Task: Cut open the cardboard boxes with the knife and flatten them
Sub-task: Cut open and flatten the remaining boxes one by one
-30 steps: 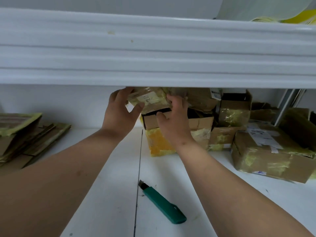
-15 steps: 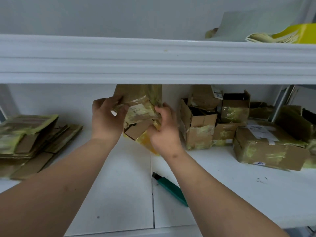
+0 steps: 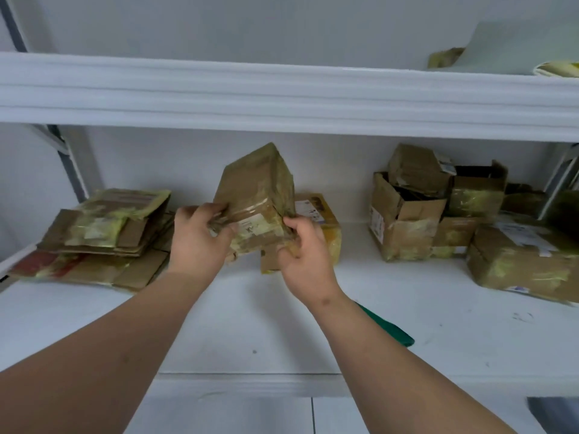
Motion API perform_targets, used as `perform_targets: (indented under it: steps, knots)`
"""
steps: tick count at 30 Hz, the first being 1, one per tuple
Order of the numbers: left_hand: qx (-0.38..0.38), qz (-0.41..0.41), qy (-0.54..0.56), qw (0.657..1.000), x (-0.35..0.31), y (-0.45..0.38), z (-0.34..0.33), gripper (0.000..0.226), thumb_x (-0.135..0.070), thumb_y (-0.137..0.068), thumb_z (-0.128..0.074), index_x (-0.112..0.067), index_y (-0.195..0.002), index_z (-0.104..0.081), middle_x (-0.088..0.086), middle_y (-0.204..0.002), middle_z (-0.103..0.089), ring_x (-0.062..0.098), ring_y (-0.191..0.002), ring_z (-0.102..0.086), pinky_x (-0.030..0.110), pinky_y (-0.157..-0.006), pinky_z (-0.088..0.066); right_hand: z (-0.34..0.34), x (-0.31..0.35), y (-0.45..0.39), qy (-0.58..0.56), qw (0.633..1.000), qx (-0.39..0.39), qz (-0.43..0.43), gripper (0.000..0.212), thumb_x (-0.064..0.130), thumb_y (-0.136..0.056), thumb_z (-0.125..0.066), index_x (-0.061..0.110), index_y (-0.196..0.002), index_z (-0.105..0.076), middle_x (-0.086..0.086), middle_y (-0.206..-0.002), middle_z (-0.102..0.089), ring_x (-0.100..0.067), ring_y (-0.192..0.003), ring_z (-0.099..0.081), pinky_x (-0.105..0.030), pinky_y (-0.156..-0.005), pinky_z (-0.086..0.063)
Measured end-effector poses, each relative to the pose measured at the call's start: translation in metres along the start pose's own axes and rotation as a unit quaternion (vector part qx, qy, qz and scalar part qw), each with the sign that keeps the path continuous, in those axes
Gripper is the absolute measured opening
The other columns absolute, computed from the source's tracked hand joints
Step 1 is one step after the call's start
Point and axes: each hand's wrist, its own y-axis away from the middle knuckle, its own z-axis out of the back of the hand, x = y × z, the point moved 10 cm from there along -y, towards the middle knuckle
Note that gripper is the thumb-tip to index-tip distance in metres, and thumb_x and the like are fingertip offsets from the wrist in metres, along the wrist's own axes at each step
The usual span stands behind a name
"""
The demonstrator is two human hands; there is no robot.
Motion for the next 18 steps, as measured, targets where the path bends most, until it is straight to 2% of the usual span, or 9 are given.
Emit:
perform_targets:
  steps: [2,5,9,10,13,16,18]
  knots:
    - [0.005,-0.01,-0.004,1.0,0.004,0.003,0.002,0.042,-0.025,-0.087,-0.071,-0.021,-0.128,-0.062,0.009,-0.127,-0.043,0.015,-0.101,-0.045,0.015,-0.092,-0.029,-0.006,-0.004,0.007,0.002,1.0,0.008,-0.008,0.047,0.005,-0.092,-0.058,0.022,-0.134,-0.05,0.006,-0.132,-0.042,-0.007,-0.113,-0.05,-0.006,-0.093,-0.038]
    - [0.016,-0.036,-0.026,0.999,0.01,0.011,-0.001,0.039,-0.025,-0.087,-0.072,-0.02,-0.125,-0.064,0.012,-0.125,-0.045,0.015,-0.103,-0.045,0.015,-0.092,-0.029,-0.008,-0.012,0.018,0.017,1.0,0.005,-0.01,0.046,0.008,-0.091,-0.06,0.027,-0.131,-0.05,0.009,-0.128,-0.047,-0.011,-0.108,-0.058,-0.021,-0.092,-0.048]
    - [0.061,-0.047,-0.023,0.997,0.018,0.031,-0.018,0.037,-0.028,-0.086,-0.071,-0.02,-0.121,-0.063,0.001,-0.121,-0.037,0.011,-0.099,-0.046,0.018,-0.091,-0.032,-0.006,-0.038,0.038,0.054,0.997,0.009,-0.061,0.037,0.016,-0.091,-0.059,0.041,-0.116,-0.048,0.007,-0.109,-0.062,-0.006,-0.071,-0.061,-0.024,-0.064,-0.048]
    - [0.068,-0.052,-0.023,0.996,0.018,0.037,-0.021,0.037,-0.03,-0.086,-0.071,-0.018,-0.12,-0.061,-0.002,-0.12,-0.033,0.01,-0.099,-0.045,0.02,-0.09,-0.034,-0.006,-0.043,0.043,0.055,0.996,0.008,-0.067,0.037,0.016,-0.092,-0.059,0.041,-0.117,-0.048,0.007,-0.107,-0.063,-0.005,-0.069,-0.06,-0.026,-0.064,-0.049]
    - [0.09,-0.057,-0.041,0.993,0.019,0.053,-0.027,0.046,-0.045,-0.084,-0.068,-0.014,-0.115,-0.054,-0.005,-0.117,-0.031,0.007,-0.098,-0.042,0.026,-0.084,-0.037,-0.005,-0.05,0.053,0.05,0.996,0.003,-0.07,0.04,0.016,-0.093,-0.06,0.038,-0.124,-0.049,0.016,-0.117,-0.061,-0.004,-0.081,-0.063,-0.032,-0.079,-0.055]
    - [0.121,0.006,-0.071,0.99,0.032,0.062,-0.032,0.065,-0.071,-0.074,-0.045,-0.015,-0.108,-0.05,-0.003,-0.113,-0.04,0.014,-0.089,-0.048,0.031,-0.077,-0.038,-0.006,-0.056,0.059,0.041,0.996,0.019,-0.078,0.042,0.016,-0.093,-0.058,0.037,-0.127,-0.049,0.021,-0.12,-0.057,-0.004,-0.086,-0.062,-0.034,-0.084,-0.055]
    - [0.135,0.065,-0.084,0.985,0.042,0.068,-0.035,0.071,-0.076,-0.069,-0.039,-0.018,-0.108,-0.047,-0.001,-0.112,-0.043,0.02,-0.088,-0.053,0.033,-0.075,-0.038,-0.007,-0.056,0.063,0.05,0.996,0.039,-0.063,0.042,0.015,-0.092,-0.058,0.035,-0.128,-0.051,0.022,-0.119,-0.053,-0.004,-0.087,-0.062,-0.033,-0.086,-0.054]
